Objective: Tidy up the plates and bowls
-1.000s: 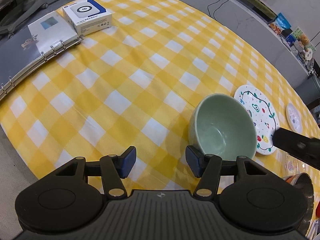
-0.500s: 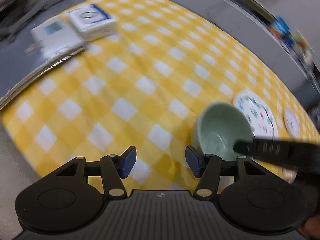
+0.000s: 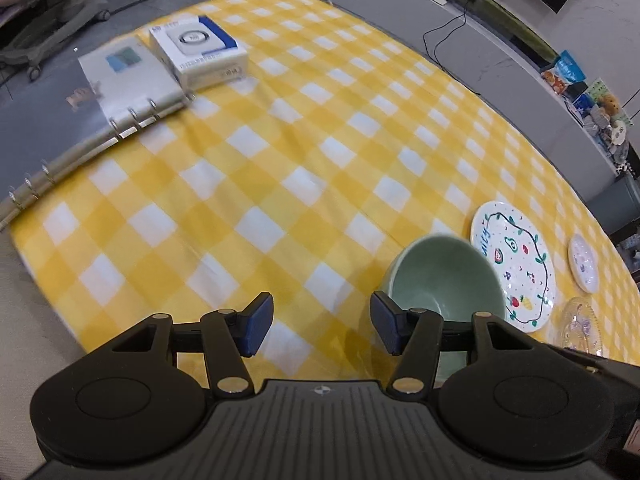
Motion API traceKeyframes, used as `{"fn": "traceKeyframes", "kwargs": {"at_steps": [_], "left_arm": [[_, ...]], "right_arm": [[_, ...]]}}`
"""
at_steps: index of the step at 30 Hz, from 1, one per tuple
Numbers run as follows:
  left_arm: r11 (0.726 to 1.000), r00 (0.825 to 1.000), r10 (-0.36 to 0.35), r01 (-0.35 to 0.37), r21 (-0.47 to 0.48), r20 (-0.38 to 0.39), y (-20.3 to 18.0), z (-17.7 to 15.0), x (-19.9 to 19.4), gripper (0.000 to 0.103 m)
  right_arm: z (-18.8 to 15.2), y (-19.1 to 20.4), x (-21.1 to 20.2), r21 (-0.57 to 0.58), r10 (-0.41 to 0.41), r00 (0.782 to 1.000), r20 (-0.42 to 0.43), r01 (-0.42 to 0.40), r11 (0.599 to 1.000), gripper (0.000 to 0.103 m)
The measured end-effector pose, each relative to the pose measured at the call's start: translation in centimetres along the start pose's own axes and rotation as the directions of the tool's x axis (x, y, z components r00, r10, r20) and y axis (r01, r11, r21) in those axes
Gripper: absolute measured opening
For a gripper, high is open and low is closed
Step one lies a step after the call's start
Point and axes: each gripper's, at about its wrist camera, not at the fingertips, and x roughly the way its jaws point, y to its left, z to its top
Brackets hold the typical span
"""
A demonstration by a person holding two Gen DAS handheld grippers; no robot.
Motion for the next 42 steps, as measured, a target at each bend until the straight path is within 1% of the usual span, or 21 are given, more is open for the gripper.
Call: {"fn": "traceKeyframes", "kwargs": {"at_steps": [2,3,5,6,8,10,11,12,15,17,20,23,24,25,26,28,29,31,34,37,42], "left_arm": [[1.000,0.999,-0.006,0.005,0.021,0.044,-0.1,0.3,-1.2,0.066],[0.999,0.998,-0.036,0.035,0.035,0.054,-0.2,0.3,-1.6,0.067],[0.991,0.993,-0.112,0.109,0.072,0.039,-0.6,0.2,-1.9,0.069],[0.991,0.993,-0.116,0.113,0.076,0.036,-0.8,0.1,-1.7,0.070],[0.997,0.997,-0.065,0.063,0.052,0.039,-0.9,-0.1,-1.1,0.070],[0.999,1.000,-0.018,0.018,0.042,-0.002,-0.7,-0.2,-0.1,0.070],[0.999,1.000,-0.012,0.013,0.045,-0.025,-0.4,-0.2,0.5,0.069],[0.999,0.999,-0.012,0.014,0.035,-0.041,-0.1,-0.3,1.1,0.068],[0.996,0.994,-0.081,0.077,-0.053,-0.067,1.1,-0.4,2.2,0.068],[0.991,0.991,-0.107,0.101,-0.085,-0.079,1.5,-0.5,2.8,0.068],[0.989,0.990,-0.117,0.109,-0.099,-0.076,1.7,-0.7,3.0,0.064],[0.981,0.985,-0.154,0.144,-0.132,-0.073,1.8,-0.9,3.1,0.048],[0.977,0.984,-0.165,0.153,-0.148,-0.072,1.8,-1.0,3.1,0.039],[0.972,0.978,-0.193,0.179,-0.153,-0.084,1.7,-1.0,3.2,0.015],[0.970,0.971,-0.214,0.198,-0.140,-0.111,1.4,-1.1,3.3,0.013],[0.990,0.986,-0.129,0.121,-0.073,-0.110,0.2,-1.4,3.1,0.012],[0.990,0.988,-0.121,0.114,-0.077,-0.092,0.2,-1.6,3.0,0.011],[0.989,0.987,-0.126,0.118,-0.093,-0.094,0.5,-1.7,3.0,0.011],[0.993,0.991,-0.103,0.098,-0.065,-0.083,0.3,-1.6,2.5,0.011],[0.994,0.993,-0.099,0.096,-0.044,-0.065,-0.2,-1.3,1.4,0.011],[0.994,0.995,-0.095,0.095,0.049,0.004,-1.6,-0.5,-1.8,0.011]], "right_arm": [[-0.1,0.2,-0.2,-0.001,0.016,1.000,-0.007,-0.016,1.000,0.009],[-0.2,0.3,-0.3,0.004,0.027,1.000,-0.012,-0.027,1.000,0.009],[-0.3,0.3,-0.2,0.019,0.052,0.998,-0.017,-0.052,0.998,0.009],[-0.3,0.3,-0.1,0.026,0.057,0.998,-0.017,-0.057,0.998,0.009],[-0.3,0.4,0.2,0.025,0.043,0.999,-0.010,-0.043,0.999,0.008],[-0.2,0.5,0.3,0.041,0.041,0.999,-0.010,-0.041,0.998,0.012],[-0.1,0.5,0.4,0.056,0.049,0.999,-0.013,-0.048,0.997,0.014],[0.0,0.4,0.4,0.074,0.060,0.998,-0.015,-0.059,0.996,0.019],[0.4,0.1,0.9,0.121,0.074,0.997,-0.021,-0.071,0.990,0.020],[0.4,0.1,1.2,0.126,0.076,0.997,-0.025,-0.072,0.989,0.020],[0.5,0.4,1.8,0.117,0.071,0.997,-0.032,-0.067,0.991,0.020],[0.5,0.4,2.2,0.127,0.065,0.997,-0.034,-0.060,0.990,0.016],[0.5,0.3,2.2,0.137,0.063,0.998,-0.030,-0.059,0.989,0.011],[0.6,0.1,2.2,0.143,0.071,0.997,-0.028,-0.066,0.988,0.008],[0.6,0.1,2.0,0.138,0.084,0.996,-0.024,-0.080,0.987,0.008],[0.9,0.4,1.5,0.112,0.095,0.995,-0.019,-0.093,0.989,0.006],[1.0,0.7,1.2,0.106,0.092,0.996,-0.015,-0.090,0.990,0.005],[1.0,0.7,1.1,0.103,0.087,0.996,-0.012,-0.085,0.991,0.005],[0.7,0.7,0.9,0.117,0.100,0.995,-0.012,-0.098,0.988,0.005],[0.7,0.4,0.0,0.126,0.113,0.994,0.010,-0.113,0.986,0.005],[0.9,0.1,-3.1,0.131,0.133,0.989,0.065,-0.140,0.981,0.004]]}}
